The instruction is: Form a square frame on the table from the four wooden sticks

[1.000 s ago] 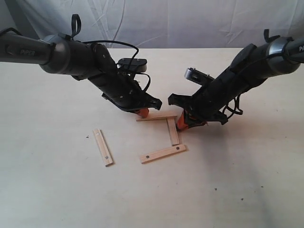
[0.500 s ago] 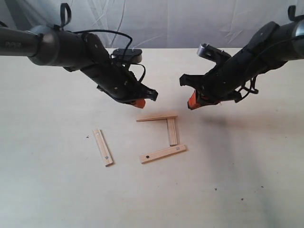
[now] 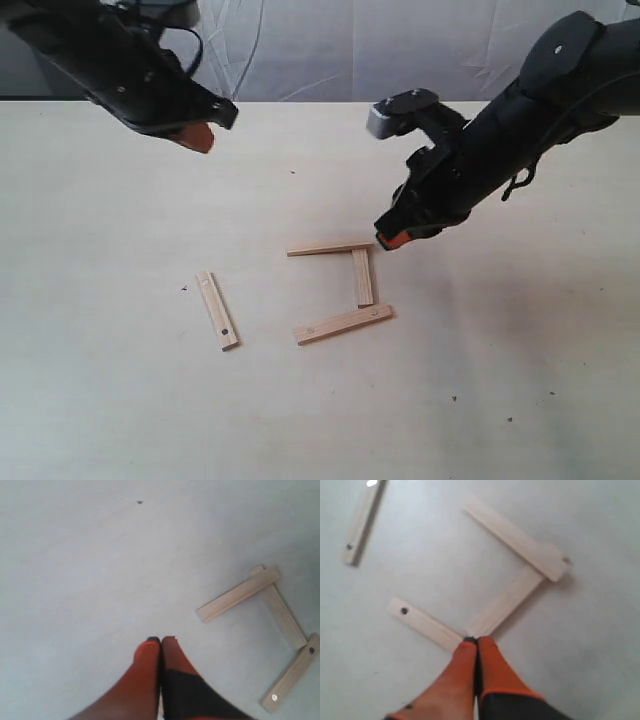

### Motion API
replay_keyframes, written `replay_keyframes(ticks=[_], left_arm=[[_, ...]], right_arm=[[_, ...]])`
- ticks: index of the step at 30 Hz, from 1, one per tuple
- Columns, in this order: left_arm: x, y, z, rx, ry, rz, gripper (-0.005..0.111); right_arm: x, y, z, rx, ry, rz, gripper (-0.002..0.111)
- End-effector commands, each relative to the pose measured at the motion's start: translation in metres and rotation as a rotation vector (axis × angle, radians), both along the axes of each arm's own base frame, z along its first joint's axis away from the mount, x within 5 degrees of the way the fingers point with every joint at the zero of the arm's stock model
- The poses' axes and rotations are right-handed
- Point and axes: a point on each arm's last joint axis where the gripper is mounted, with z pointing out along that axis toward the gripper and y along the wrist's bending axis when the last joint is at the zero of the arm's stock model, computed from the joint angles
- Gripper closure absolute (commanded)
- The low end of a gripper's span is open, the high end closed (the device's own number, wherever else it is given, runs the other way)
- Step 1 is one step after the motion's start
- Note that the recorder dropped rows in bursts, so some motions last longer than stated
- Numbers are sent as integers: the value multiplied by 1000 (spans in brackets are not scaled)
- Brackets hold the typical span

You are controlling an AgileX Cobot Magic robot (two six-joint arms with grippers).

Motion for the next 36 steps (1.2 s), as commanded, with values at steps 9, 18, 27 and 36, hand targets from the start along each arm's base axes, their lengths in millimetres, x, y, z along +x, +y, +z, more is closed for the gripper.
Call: replay_keyframes(ticks=[9,18,27,36], left_arm=[[-117,32,54,53,-183,57,107],[-159,51,43,-6,-244,137,107],[-151,56,15,-122,-177,147,107],[-149,58,15,-107,-205,157,107]], right_arm=[[-54,65,3,-33,-135,474,109],[-65,91,2,-117,-323,590,68],[-42,97,-11,-313,-226,659,68],[-32,97,-46,-401,-226,733,68]])
